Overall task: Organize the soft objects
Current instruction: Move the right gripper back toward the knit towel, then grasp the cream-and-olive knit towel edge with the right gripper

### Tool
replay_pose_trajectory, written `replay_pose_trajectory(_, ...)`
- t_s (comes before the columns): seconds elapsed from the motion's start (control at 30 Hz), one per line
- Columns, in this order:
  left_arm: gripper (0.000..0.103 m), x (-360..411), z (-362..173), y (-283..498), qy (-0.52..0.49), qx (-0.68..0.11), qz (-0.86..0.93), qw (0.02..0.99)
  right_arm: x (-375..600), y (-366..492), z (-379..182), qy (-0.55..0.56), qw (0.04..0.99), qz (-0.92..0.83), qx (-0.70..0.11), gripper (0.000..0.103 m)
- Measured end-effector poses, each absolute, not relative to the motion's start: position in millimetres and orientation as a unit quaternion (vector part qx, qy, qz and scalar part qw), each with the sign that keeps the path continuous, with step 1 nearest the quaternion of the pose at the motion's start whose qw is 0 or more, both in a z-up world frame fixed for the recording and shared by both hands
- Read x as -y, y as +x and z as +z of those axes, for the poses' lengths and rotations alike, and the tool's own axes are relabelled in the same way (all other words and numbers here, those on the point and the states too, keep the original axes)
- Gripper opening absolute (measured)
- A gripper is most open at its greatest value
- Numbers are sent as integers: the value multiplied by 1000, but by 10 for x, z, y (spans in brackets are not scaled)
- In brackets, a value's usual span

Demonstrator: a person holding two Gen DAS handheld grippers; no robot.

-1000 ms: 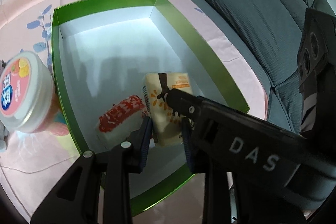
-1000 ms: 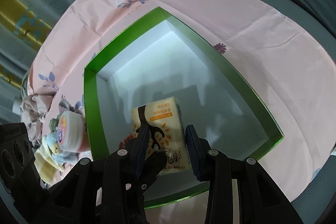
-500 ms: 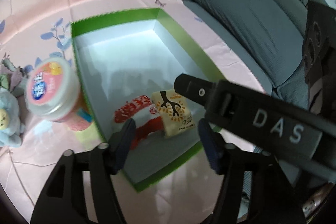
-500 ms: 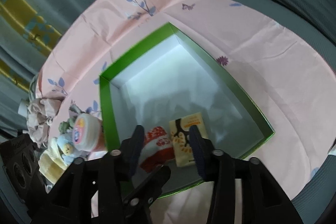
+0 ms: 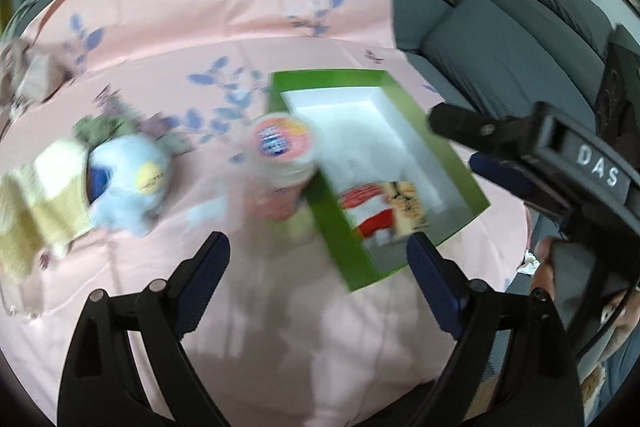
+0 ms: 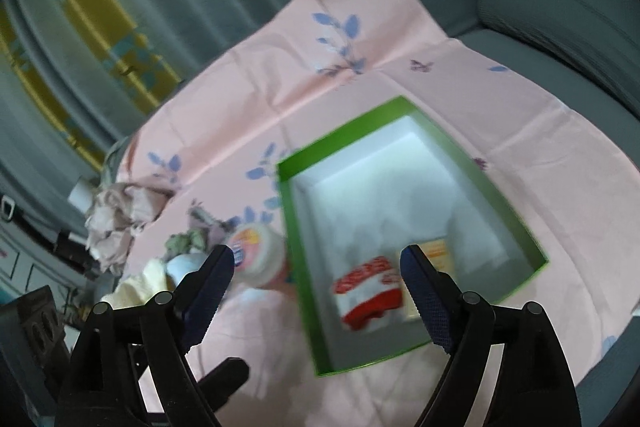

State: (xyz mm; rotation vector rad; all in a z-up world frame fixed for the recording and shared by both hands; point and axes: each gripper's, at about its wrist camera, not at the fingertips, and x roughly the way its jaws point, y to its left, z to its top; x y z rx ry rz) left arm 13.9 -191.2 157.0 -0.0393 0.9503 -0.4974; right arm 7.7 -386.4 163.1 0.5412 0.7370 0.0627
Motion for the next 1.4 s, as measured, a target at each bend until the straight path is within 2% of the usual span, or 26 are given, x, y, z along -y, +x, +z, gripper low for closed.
replay_pose_trajectory(0.2,90,1136,1457,145,-60,-472,-160,865,3489,118,1731,235,900,75,-359,86)
replay_pose_trajectory(0.37,90,307,1251,56,-180,-468,-84,861,3083,179,1761,200,898,111,-375,86)
replay_pose_trajectory(0.53,90,-72,929,77,-188,-492,-30,849,2649,266,1679,161,890,149,-399,86)
replay_pose_trajectory(0.83,88,-319,706,198,-210,-501,3,839,1945,536,1434,119,867,167,-454,86)
replay_pose_trajectory(0.93,87,-397,718,234,-222,-502,11,836,1726,711,1370,114,862,150,-471,82)
replay_pose_trajectory(1.03,85,-571,765,191,-245,-489,19,837,1538,883,1366,115,852,164,-484,77)
replay_pose_trajectory(1.27,75,-853,804,141,-268,-474,63,837,829,1184,1396,110,818,244,-509,77)
replay_pose_trajectory(1.4,74,-1012,785,133,-303,-469,97,824,469,1313,1357,129,798,280,-518,77)
